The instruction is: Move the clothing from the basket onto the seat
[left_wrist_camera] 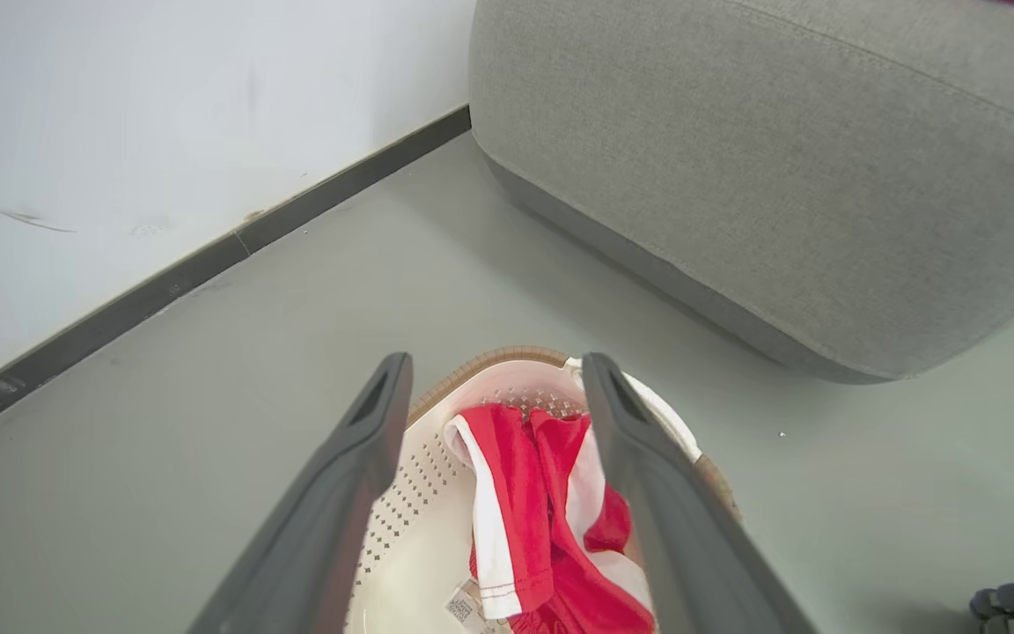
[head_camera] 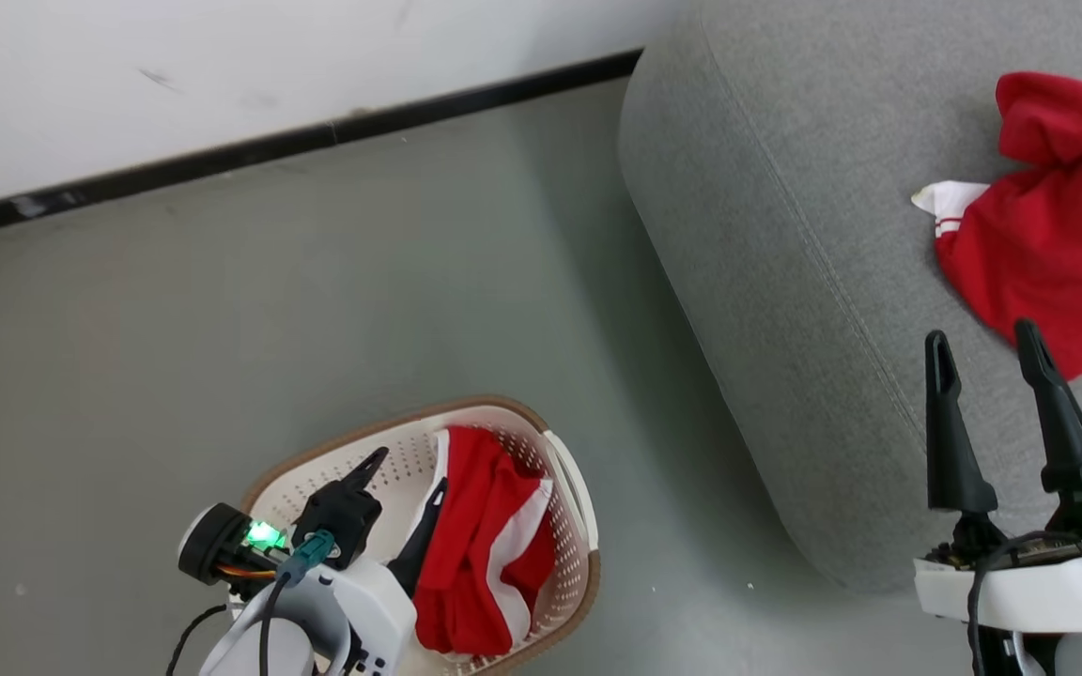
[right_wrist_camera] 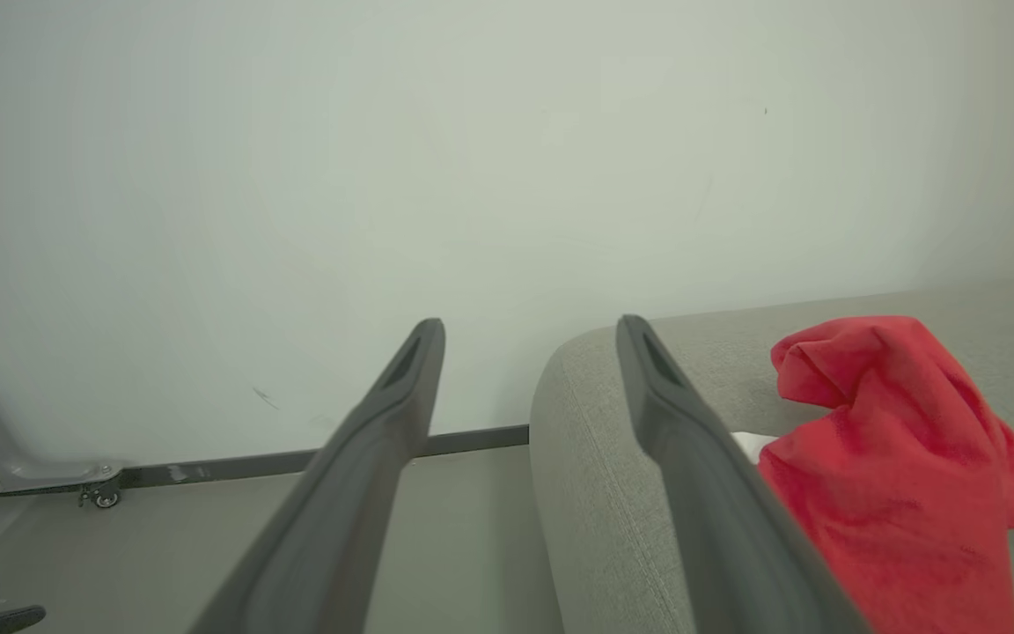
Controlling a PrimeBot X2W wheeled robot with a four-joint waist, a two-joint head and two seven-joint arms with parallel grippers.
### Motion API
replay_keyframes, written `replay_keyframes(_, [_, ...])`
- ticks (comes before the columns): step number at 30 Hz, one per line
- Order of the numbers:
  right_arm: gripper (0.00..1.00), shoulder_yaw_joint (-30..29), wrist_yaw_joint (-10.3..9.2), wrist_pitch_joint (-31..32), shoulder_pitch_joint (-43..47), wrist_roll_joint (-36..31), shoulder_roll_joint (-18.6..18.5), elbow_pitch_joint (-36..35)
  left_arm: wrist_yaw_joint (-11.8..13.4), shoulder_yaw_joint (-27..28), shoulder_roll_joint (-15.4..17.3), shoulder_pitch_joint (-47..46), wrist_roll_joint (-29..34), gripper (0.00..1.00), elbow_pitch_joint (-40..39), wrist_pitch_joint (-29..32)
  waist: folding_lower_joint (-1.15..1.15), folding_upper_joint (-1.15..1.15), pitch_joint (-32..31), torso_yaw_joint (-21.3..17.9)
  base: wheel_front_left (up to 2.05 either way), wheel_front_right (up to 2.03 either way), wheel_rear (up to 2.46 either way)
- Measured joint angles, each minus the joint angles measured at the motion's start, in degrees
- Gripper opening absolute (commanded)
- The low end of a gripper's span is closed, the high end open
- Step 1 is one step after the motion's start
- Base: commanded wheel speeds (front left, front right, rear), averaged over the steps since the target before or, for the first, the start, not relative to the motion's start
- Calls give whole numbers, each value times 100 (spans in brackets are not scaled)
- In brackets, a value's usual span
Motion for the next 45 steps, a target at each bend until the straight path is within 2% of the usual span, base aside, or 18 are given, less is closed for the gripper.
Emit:
replay_keyframes(24, [100,141,-1,-193,-978,304,2,-201,7,-35,204,-683,311,100,1024,-29,0,0,1414,-479,0,0,0])
replay_keyframes(45, [100,279,0,-345,-1510,557,3,-134,3,-137,369,-1230,502,100,1750,-9,0,0,2360,-787,0,0,0])
